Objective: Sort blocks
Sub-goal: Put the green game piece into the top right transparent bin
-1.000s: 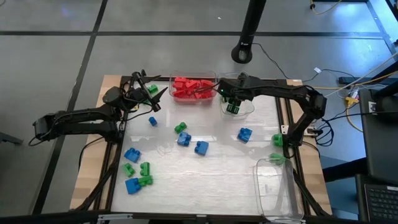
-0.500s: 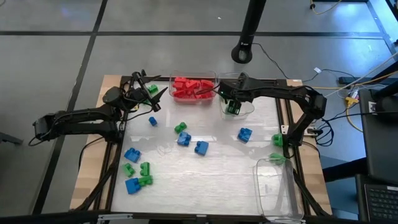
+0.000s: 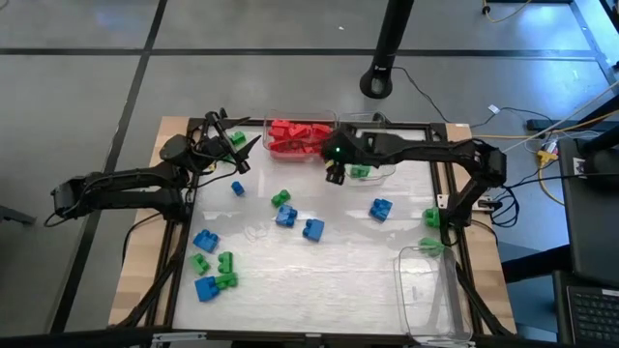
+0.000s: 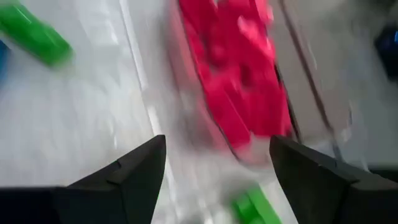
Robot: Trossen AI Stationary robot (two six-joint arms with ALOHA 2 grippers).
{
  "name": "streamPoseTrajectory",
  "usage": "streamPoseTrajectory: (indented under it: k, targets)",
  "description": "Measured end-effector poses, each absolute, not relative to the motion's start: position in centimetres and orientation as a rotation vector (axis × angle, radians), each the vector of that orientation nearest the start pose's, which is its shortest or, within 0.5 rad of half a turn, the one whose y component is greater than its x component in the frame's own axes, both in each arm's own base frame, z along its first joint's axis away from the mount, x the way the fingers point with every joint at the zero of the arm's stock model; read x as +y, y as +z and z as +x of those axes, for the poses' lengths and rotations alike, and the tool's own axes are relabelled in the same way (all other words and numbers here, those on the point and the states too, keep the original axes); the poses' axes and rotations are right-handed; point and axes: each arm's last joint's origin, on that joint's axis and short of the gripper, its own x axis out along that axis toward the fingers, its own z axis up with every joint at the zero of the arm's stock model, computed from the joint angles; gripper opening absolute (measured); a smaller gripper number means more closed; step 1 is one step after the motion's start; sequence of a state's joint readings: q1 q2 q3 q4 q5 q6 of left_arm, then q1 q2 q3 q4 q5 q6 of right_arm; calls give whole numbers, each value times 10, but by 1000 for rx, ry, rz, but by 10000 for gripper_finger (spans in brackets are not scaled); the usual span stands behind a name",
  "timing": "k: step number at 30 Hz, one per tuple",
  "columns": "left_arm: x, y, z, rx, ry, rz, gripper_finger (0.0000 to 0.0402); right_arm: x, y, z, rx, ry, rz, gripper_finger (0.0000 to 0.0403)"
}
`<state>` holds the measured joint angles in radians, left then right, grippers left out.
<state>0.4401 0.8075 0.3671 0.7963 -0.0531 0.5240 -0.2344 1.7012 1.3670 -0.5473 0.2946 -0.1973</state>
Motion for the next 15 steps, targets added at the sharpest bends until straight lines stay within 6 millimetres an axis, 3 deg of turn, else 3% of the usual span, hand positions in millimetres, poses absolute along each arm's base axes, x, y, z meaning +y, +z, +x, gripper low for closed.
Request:
streamPoseTrajectory:
  k: [5, 9, 15]
  targets:
    - [76, 278, 158, -217, 571, 577, 253, -68, 272, 365, 875, -310, -335, 287]
    - [76, 278, 158, -217, 571, 577, 253, -56, 276, 370, 832, -330, -362, 287]
    - [76, 278, 158, -217, 571, 577, 253, -44, 261, 391, 741, -193, -357, 287]
